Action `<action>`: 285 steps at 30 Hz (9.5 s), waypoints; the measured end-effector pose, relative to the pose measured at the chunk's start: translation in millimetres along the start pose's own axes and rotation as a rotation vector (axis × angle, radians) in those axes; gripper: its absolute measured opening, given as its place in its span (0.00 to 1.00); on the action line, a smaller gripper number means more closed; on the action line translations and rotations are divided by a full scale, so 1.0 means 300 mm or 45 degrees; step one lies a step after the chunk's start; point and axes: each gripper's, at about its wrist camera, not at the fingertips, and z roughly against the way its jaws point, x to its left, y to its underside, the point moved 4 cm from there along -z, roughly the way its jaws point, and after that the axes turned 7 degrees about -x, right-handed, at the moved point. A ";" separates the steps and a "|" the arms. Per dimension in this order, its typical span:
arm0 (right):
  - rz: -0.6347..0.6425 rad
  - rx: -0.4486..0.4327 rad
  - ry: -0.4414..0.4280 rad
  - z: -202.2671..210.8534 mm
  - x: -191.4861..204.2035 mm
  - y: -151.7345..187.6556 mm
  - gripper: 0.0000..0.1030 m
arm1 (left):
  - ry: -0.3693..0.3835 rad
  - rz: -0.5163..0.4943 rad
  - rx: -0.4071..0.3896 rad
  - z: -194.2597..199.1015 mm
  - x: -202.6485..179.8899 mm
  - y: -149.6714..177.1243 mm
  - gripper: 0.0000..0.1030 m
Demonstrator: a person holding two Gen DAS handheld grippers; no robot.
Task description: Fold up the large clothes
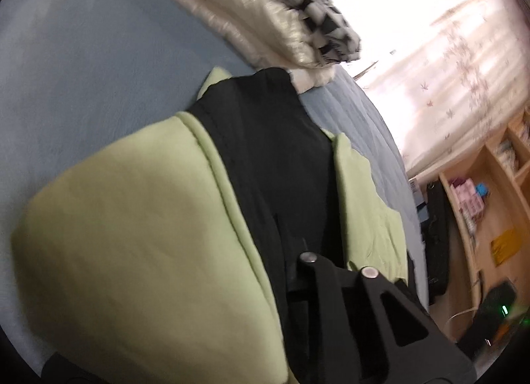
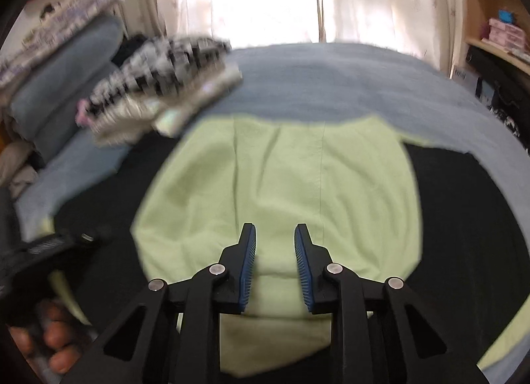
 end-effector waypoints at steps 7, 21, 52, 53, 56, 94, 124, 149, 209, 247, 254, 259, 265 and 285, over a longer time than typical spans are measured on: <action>0.011 0.044 -0.046 -0.085 -0.006 0.022 0.23 | 0.035 -0.367 -0.191 0.116 -0.223 -0.024 0.06; -0.437 -0.016 -0.178 0.235 -0.372 0.074 0.23 | 0.305 -1.053 -0.325 0.166 -0.968 0.212 0.05; -0.826 -0.192 0.307 0.614 -0.989 0.398 0.25 | 0.331 -1.382 0.263 -0.157 -1.227 0.989 0.24; -0.824 -0.198 0.311 0.630 -0.979 0.395 0.28 | 0.371 -1.361 0.319 -0.145 -1.228 0.987 0.53; -0.832 -0.217 0.300 0.665 -0.974 0.382 0.28 | 0.525 -1.289 0.393 -0.063 -1.243 0.955 0.80; -0.593 0.001 -0.192 0.322 -0.970 -0.002 0.04 | 0.192 -0.800 0.462 -0.166 -0.775 0.459 0.54; -0.628 -0.064 -0.171 0.671 -0.984 0.147 0.22 | 0.211 -1.140 0.217 0.076 -0.946 0.624 0.54; -0.431 0.006 -0.067 0.672 -0.964 0.046 0.22 | 0.197 -1.058 0.350 0.021 -0.984 0.545 0.42; -0.708 0.170 -0.506 0.628 -1.126 0.127 0.84 | 0.296 -0.587 0.763 -0.284 -0.836 0.534 0.92; -0.175 -0.328 -0.588 1.482 -0.261 -0.084 0.11 | 0.134 -1.189 0.037 1.005 -0.884 0.037 0.29; -0.093 -0.362 -0.604 1.415 -0.028 -0.248 0.10 | 0.140 -1.123 -0.047 1.092 -0.727 -0.308 0.29; -0.032 -0.371 -0.620 1.313 0.182 -0.389 0.10 | 0.121 -1.066 -0.070 0.996 -0.605 -0.644 0.29; -0.002 -0.401 -0.627 1.029 0.356 -0.719 0.10 | 0.097 -1.073 -0.081 0.732 -0.554 -1.080 0.29; -0.266 -0.046 -0.447 -0.648 0.448 -1.230 0.17 | -0.198 -1.057 0.234 -0.566 -0.263 -1.779 0.50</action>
